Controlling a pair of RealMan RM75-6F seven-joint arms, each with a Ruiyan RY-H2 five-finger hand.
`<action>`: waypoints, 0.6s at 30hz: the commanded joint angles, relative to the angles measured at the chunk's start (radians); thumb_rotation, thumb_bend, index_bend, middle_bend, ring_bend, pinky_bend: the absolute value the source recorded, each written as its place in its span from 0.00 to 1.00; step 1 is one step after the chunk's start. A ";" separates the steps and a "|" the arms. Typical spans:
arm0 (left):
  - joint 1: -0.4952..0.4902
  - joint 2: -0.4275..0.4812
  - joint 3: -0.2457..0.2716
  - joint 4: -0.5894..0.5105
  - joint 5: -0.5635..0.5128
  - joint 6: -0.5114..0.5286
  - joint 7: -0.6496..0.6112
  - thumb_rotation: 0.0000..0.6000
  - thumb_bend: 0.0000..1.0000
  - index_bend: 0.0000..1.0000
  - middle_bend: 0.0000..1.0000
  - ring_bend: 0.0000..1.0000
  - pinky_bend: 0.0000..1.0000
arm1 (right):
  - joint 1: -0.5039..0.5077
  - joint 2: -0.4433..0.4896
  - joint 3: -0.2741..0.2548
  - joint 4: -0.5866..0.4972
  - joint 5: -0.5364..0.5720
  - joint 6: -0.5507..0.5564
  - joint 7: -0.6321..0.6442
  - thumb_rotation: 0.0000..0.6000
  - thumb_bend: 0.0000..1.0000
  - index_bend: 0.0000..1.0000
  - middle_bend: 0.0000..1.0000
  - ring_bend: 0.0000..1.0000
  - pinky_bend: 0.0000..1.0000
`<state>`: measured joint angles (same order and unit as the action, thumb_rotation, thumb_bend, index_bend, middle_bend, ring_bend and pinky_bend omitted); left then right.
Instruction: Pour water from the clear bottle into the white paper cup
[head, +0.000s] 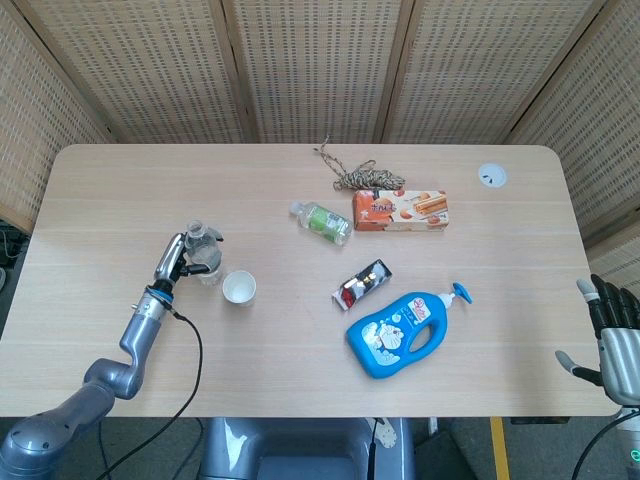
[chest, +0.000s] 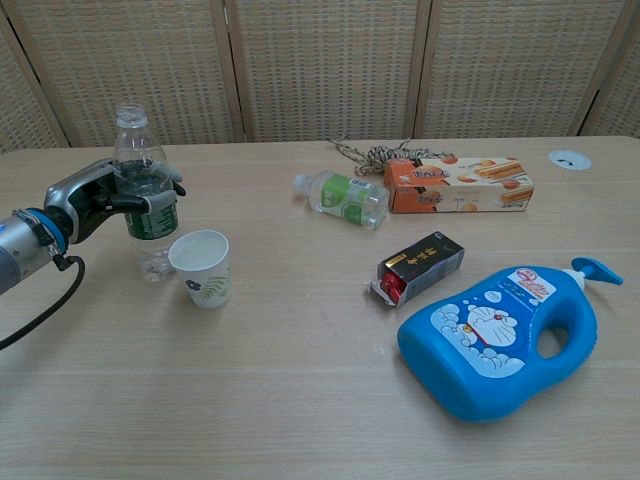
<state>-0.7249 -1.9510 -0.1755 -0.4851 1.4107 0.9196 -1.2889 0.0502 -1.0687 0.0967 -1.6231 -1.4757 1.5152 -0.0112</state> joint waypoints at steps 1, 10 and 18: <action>0.002 -0.017 0.003 0.018 0.001 0.004 -0.010 1.00 0.37 0.35 0.37 0.30 0.31 | 0.000 0.000 0.000 0.000 0.000 0.001 0.002 1.00 0.00 0.00 0.00 0.00 0.00; 0.008 -0.035 0.017 0.064 0.011 0.005 -0.050 1.00 0.21 0.03 0.17 0.15 0.25 | -0.001 0.002 0.000 0.001 -0.001 0.003 0.007 1.00 0.00 0.00 0.00 0.00 0.00; 0.025 -0.027 0.036 0.076 0.025 0.024 -0.068 1.00 0.13 0.00 0.06 0.06 0.17 | -0.004 0.003 -0.004 -0.003 -0.011 0.012 0.006 1.00 0.00 0.00 0.00 0.00 0.00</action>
<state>-0.7012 -1.9785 -0.1400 -0.4096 1.4360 0.9442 -1.3570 0.0459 -1.0655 0.0928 -1.6261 -1.4863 1.5271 -0.0054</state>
